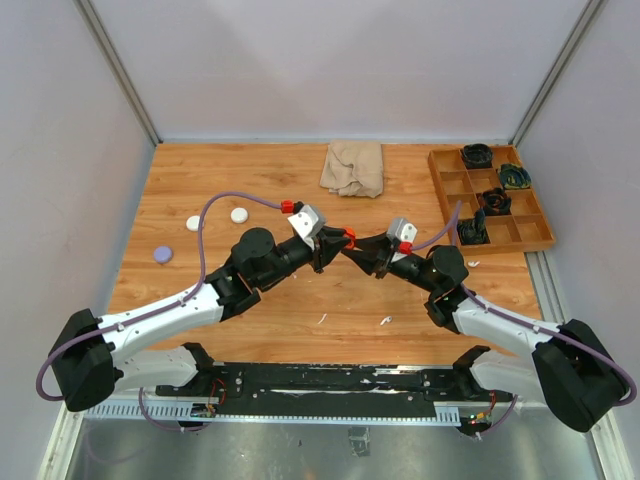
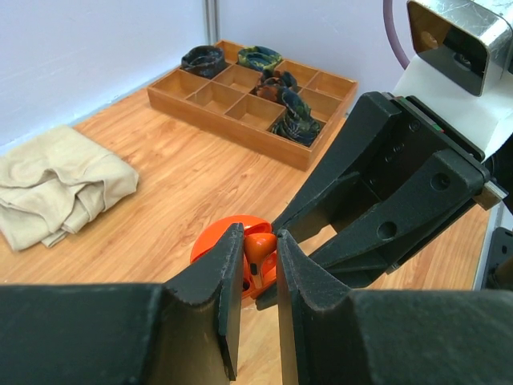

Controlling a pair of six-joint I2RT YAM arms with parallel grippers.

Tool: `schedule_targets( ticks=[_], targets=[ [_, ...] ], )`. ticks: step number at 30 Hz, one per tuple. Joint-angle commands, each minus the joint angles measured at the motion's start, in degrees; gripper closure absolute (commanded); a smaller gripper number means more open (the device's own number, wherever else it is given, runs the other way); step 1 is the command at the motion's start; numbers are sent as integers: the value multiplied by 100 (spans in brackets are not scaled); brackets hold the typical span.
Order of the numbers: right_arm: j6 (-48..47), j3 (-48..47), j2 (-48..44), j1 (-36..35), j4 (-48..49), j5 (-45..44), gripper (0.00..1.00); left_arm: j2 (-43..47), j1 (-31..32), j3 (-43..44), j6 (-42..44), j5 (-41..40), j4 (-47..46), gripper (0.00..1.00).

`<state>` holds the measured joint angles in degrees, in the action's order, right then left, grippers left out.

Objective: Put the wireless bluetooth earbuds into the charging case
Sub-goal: Place the earbud in the charging case.

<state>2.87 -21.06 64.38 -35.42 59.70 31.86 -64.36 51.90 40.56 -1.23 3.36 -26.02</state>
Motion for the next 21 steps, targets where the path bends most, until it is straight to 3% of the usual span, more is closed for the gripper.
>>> schedule_targets(
  ticks=[1, 21],
  targets=[
    [24, -162, -154, -88, 331, 132, 96, 22, 48, -114, 177, -14, -131, 82],
    [29, -145, -193, -114, 375, 177, 96, 44, 48, -150, 149, 104, -120, 79]
  ],
)
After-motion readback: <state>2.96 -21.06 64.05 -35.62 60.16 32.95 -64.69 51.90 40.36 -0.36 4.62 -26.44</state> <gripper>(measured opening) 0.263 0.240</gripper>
